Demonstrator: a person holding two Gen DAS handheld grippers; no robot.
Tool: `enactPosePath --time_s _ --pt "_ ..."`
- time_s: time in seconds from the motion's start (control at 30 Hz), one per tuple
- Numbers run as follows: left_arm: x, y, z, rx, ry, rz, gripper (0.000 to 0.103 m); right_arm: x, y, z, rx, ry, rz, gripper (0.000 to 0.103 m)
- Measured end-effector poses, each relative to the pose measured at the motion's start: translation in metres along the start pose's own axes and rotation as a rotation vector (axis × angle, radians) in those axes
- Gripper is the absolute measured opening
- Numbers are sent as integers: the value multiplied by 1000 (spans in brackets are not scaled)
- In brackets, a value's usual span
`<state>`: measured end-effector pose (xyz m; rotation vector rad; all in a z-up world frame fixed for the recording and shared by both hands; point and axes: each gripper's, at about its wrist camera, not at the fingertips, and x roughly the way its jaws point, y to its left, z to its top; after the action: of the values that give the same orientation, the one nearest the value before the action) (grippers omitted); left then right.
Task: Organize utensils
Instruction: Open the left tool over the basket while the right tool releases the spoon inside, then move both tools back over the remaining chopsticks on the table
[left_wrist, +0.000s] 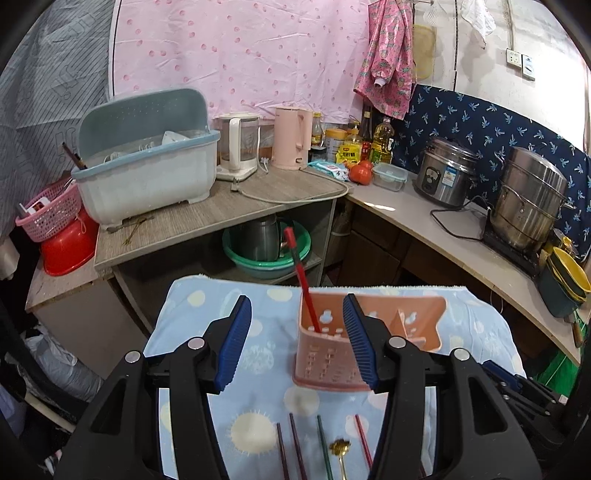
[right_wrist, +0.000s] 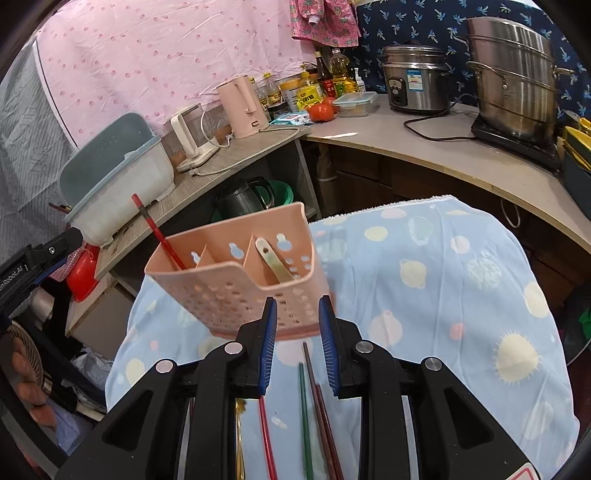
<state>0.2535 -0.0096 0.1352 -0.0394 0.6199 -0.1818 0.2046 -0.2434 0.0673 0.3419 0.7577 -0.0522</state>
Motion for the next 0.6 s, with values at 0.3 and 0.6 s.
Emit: enactPosePath --time_s 0.3,0.6 --pt "-22 14 -60 -26 82 6 49 -31 -11 -56 -23 51 -29 24" --pt "-29 21 -135 -18 221 21 49 -49 -32 -123 -33 131 -90 24"
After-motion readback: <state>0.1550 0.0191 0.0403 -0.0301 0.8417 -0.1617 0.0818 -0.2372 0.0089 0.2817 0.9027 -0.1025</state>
